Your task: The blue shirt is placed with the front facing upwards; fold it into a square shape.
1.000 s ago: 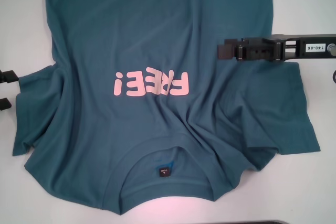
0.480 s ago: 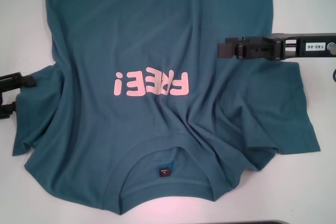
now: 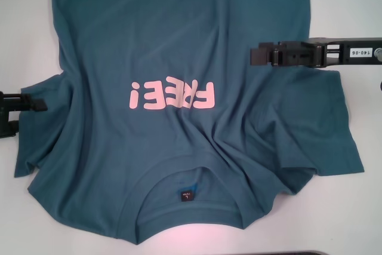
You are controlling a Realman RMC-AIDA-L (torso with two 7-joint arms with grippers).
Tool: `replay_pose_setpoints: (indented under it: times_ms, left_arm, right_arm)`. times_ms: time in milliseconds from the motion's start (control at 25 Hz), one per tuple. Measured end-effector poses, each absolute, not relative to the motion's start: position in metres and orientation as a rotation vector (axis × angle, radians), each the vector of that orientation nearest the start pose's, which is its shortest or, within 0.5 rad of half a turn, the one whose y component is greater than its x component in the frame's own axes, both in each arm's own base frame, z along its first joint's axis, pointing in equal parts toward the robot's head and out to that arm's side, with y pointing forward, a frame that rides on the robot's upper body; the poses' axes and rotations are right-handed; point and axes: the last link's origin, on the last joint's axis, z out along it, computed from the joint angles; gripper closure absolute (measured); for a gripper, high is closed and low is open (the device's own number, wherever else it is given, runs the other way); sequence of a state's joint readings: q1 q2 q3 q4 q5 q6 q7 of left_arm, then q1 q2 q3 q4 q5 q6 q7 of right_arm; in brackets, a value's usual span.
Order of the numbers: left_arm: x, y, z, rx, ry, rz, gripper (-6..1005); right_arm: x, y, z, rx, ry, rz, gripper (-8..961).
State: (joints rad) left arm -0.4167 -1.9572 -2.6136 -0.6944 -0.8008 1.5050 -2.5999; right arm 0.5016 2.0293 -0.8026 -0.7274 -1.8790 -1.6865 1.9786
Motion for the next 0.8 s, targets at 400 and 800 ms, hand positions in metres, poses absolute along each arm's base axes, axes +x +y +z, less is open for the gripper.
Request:
replay_pose_setpoints:
  times_ms: [400,800]
  left_arm:
    - [-0.364,0.294,0.059,2.057,2.633,0.568,607]
    - [-0.363,0.302,0.072,2.143,2.636,0.585,974]
  right_arm:
    - [0.246,0.324,0.023,-2.695,1.33,0.857,38]
    - [0.245,0.325,0.024,-2.698,1.326,0.856,38]
